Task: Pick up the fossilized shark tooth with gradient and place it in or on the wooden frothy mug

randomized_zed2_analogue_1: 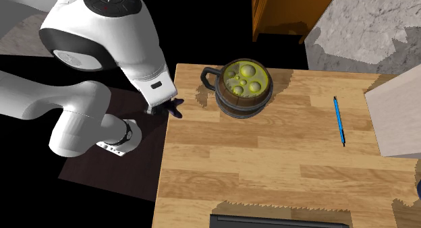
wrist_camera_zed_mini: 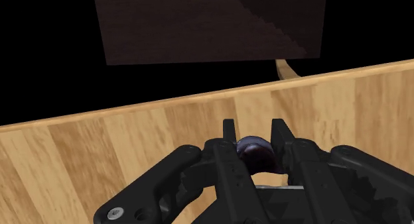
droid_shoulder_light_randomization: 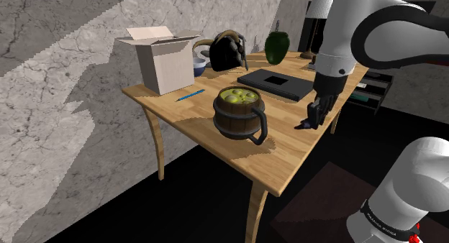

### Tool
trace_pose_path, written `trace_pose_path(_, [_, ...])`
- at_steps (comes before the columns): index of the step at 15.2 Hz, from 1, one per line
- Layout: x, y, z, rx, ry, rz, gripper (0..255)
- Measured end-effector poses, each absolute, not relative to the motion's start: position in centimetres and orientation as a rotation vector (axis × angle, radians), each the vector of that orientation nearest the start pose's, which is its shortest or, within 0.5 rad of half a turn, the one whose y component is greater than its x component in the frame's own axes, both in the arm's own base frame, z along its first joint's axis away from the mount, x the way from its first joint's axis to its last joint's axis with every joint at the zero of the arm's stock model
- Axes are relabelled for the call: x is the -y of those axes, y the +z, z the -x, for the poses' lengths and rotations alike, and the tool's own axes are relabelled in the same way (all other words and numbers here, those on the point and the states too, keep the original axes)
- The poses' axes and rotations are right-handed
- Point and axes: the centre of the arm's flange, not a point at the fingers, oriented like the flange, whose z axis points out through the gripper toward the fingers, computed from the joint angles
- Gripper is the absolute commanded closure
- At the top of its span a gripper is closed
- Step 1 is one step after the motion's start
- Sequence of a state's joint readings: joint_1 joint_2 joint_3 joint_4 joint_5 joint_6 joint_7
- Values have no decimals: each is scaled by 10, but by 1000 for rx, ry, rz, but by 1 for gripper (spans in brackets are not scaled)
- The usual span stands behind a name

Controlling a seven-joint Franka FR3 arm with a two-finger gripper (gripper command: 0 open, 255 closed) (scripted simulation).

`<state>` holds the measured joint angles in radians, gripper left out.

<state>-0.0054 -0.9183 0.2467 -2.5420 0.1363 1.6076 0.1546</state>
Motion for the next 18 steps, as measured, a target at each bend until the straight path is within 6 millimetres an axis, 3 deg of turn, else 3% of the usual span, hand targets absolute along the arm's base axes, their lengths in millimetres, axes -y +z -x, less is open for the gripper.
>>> trace_pose_path(18, [-93, 629, -266, -29, 33, 3204, 255])
